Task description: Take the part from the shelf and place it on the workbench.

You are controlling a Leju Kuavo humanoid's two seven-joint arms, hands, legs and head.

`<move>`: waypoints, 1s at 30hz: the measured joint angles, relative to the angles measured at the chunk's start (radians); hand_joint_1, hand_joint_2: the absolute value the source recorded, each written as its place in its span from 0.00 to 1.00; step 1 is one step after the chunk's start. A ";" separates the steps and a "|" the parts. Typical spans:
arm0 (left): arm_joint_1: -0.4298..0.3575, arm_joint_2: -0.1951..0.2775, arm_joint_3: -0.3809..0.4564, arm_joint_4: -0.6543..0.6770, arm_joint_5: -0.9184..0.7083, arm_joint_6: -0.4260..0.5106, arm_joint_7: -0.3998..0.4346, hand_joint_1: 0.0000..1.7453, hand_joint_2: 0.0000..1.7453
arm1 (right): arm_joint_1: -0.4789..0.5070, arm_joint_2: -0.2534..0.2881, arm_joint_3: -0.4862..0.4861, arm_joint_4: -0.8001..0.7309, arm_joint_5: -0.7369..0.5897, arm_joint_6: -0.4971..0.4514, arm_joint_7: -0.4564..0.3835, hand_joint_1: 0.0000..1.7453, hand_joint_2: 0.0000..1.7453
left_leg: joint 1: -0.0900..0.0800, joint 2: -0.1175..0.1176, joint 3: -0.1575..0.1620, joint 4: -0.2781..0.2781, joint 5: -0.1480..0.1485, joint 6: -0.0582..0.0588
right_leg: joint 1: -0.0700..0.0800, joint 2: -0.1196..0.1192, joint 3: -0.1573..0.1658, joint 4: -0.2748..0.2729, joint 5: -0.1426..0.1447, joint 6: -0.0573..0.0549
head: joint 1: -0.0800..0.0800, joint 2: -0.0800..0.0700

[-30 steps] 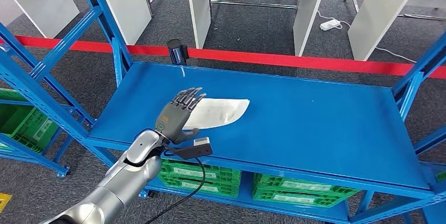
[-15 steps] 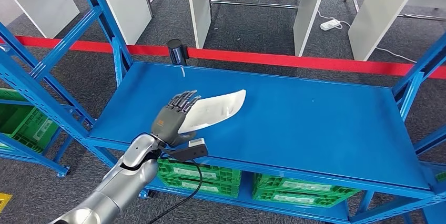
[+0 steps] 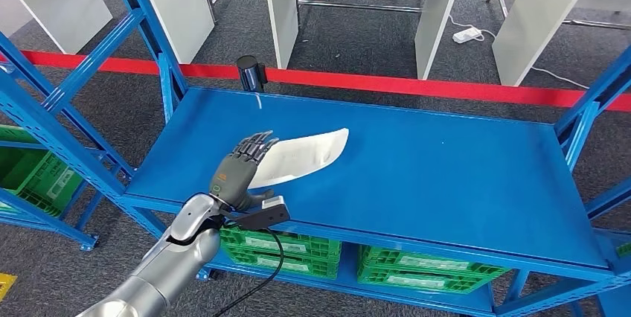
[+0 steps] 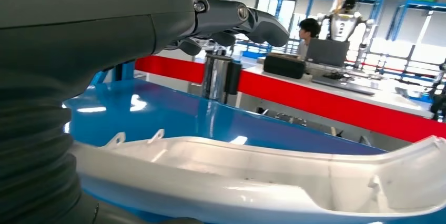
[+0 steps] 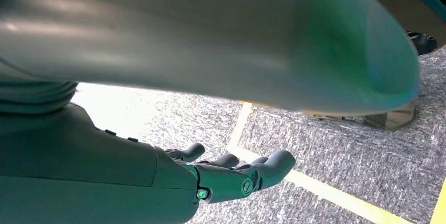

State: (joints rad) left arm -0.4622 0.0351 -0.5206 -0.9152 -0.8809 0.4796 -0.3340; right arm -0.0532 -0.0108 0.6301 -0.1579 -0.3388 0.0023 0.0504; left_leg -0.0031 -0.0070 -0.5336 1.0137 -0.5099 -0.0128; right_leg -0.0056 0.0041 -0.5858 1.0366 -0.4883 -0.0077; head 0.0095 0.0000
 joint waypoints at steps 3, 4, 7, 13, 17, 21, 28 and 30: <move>0.003 0.002 0.006 0.003 0.012 -0.004 -0.001 0.00 1.00 | 0.000 0.000 0.000 0.000 0.000 0.000 0.000 0.00 0.00 | 0.000 0.000 0.000 0.000 0.000 0.000 | 0.000 0.000 0.000 0.000 0.000 0.000 | 0.000 0.000; 0.004 0.002 0.011 0.006 0.018 -0.007 -0.001 0.00 1.00 | 0.000 0.000 0.000 0.000 0.000 0.000 0.000 0.00 0.00 | 0.000 0.000 0.000 0.000 0.000 0.000 | 0.000 0.000 0.000 0.000 0.000 0.000 | 0.000 0.000; 0.005 0.002 0.027 0.015 0.036 -0.018 -0.001 0.00 1.00 | 0.000 -0.001 0.000 0.000 0.000 0.000 0.000 0.00 0.00 | 0.000 0.000 0.000 0.000 0.000 0.000 | 0.000 0.000 0.000 0.000 0.000 0.000 | 0.000 0.000; 0.004 0.002 0.059 0.047 0.073 -0.044 -0.019 0.00 1.00 | 0.000 -0.002 0.002 0.000 0.000 0.000 -0.001 0.00 0.00 | 0.000 0.000 0.000 0.000 0.000 0.000 | 0.000 0.000 0.000 0.000 0.000 0.000 | 0.000 0.000; 0.003 0.002 0.073 0.064 0.078 -0.049 -0.024 0.00 1.00 | 0.000 -0.002 0.008 0.000 0.000 0.000 -0.001 0.00 0.00 | 0.000 0.000 0.000 0.000 0.000 0.000 | 0.000 0.000 0.000 0.000 0.000 0.000 | 0.000 0.000; 0.001 0.002 0.075 0.078 0.076 -0.054 -0.032 0.00 1.00 | 0.000 -0.002 0.010 0.000 0.000 0.000 -0.001 0.00 0.00 | 0.000 0.000 0.000 0.000 0.000 0.000 | 0.000 0.000 0.000 0.000 0.000 0.000 | 0.000 0.000; -0.029 -0.011 0.075 0.109 0.069 -0.047 -0.052 0.00 1.00 | 0.000 -0.002 0.012 0.000 0.000 0.000 0.000 0.00 0.00 | 0.000 0.000 0.000 0.000 0.000 0.000 | 0.000 0.000 0.000 0.000 0.000 0.000 | 0.000 0.000; -0.036 -0.019 0.075 0.118 0.065 -0.045 -0.054 0.00 1.00 | 0.000 -0.002 0.013 0.000 0.000 0.000 0.000 0.00 0.00 | 0.000 0.000 0.000 0.000 0.000 0.000 | 0.000 0.000 0.000 0.000 0.000 0.000 | 0.000 0.000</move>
State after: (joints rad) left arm -0.4986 0.0160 -0.4456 -0.7973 -0.8156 0.4345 -0.3879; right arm -0.0536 -0.0130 0.6428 -0.1579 -0.3388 0.0023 0.0505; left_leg -0.0031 -0.0069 -0.5333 1.0138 -0.5099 -0.0128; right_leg -0.0057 0.0042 -0.5858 1.0365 -0.4883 -0.0077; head 0.0095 0.0000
